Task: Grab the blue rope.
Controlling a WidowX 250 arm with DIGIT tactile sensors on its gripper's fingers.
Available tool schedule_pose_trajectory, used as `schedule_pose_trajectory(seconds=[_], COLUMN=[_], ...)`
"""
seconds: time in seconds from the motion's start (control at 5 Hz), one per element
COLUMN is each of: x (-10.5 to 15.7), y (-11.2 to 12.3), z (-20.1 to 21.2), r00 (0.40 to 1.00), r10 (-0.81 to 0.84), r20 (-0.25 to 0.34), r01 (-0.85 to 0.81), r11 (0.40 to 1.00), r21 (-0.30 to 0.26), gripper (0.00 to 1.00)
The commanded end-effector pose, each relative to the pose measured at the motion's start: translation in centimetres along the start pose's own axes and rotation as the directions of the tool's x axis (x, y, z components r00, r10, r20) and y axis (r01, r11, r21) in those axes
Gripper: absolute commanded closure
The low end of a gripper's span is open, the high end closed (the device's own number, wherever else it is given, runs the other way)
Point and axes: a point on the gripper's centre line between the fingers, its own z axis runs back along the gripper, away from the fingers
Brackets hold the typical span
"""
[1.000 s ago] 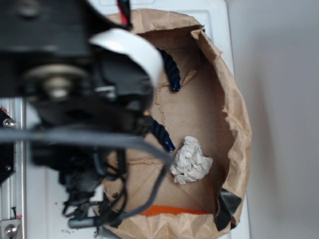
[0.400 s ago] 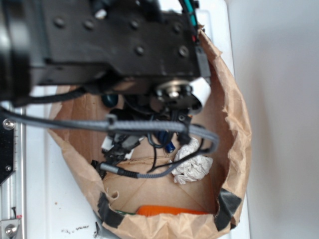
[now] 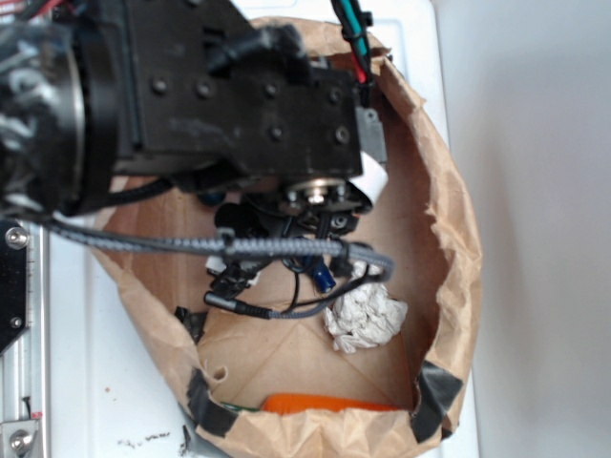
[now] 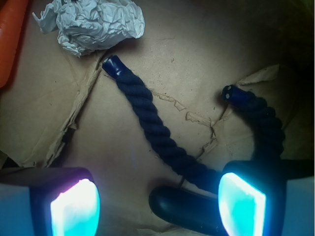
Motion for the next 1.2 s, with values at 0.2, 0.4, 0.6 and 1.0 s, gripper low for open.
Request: schedule_pose_trajectory(seconds=[0.2,0.4,0.6,1.0], x=[0.6,0.0,-0.3,0.2], y=[0.3,0.1,-0.2,-1.0], z=[1.0,0.0,-2.1,-4.8], r00=[1.000,0.990,0.976,0.957], r10=[0.003,-0.108,-0.174,-0.221], r20=[0.029,0.089,0.133,0.190], r01=[-0.004,0.109,0.173,0.204], r11=[1.000,0.994,0.985,0.973], r21=[0.029,-0.013,0.024,0.103], gripper=[0.00,0.00,0.00,0.00])
